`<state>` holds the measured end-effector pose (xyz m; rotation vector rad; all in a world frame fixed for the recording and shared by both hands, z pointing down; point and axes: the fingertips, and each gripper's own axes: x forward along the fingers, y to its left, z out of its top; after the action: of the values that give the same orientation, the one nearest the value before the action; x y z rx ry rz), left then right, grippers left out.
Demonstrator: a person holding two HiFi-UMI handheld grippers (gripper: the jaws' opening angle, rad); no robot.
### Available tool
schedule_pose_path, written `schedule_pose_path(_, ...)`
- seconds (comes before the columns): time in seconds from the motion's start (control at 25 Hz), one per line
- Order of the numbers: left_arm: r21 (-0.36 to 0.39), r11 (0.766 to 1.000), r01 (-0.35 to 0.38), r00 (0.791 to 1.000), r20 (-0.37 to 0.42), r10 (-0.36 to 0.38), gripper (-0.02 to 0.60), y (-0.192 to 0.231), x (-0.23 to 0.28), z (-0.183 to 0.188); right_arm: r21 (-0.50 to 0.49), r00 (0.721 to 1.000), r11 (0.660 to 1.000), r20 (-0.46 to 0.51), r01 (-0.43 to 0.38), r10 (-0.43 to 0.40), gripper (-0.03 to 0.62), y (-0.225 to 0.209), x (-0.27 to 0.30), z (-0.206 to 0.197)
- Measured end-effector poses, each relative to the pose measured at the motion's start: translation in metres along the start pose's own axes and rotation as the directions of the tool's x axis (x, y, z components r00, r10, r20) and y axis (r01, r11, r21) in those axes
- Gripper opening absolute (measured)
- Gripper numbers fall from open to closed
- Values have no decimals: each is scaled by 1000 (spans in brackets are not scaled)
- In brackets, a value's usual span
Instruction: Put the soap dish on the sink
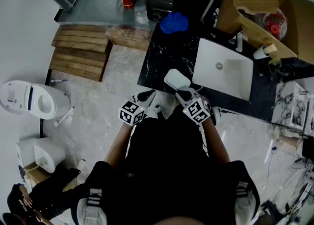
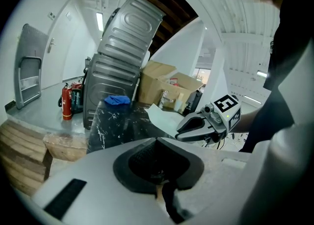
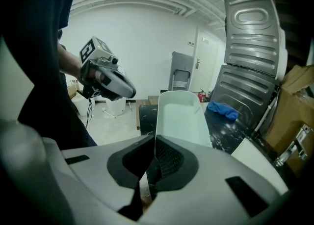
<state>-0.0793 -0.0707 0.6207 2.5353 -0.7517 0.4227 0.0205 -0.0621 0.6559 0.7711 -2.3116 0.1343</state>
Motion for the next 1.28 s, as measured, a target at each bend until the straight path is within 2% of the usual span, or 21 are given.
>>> schedule_pose_path(0.36,12,1000,5,1000,9,-5,0,2,11,6,8,1000,1000,-4,-4,4,2,-9,3,-7)
schedule_pose_path(0.72,-16,999,-33,999,4,33,0,17,7,9,-12,1000,1000,-1,-29,29,2,-21,16,2)
schedule_pose_path(1.28,-54,997,-62,998,8,63,0,41,36,26,-33,995,995,-28,-94,93,2,-54,38,1)
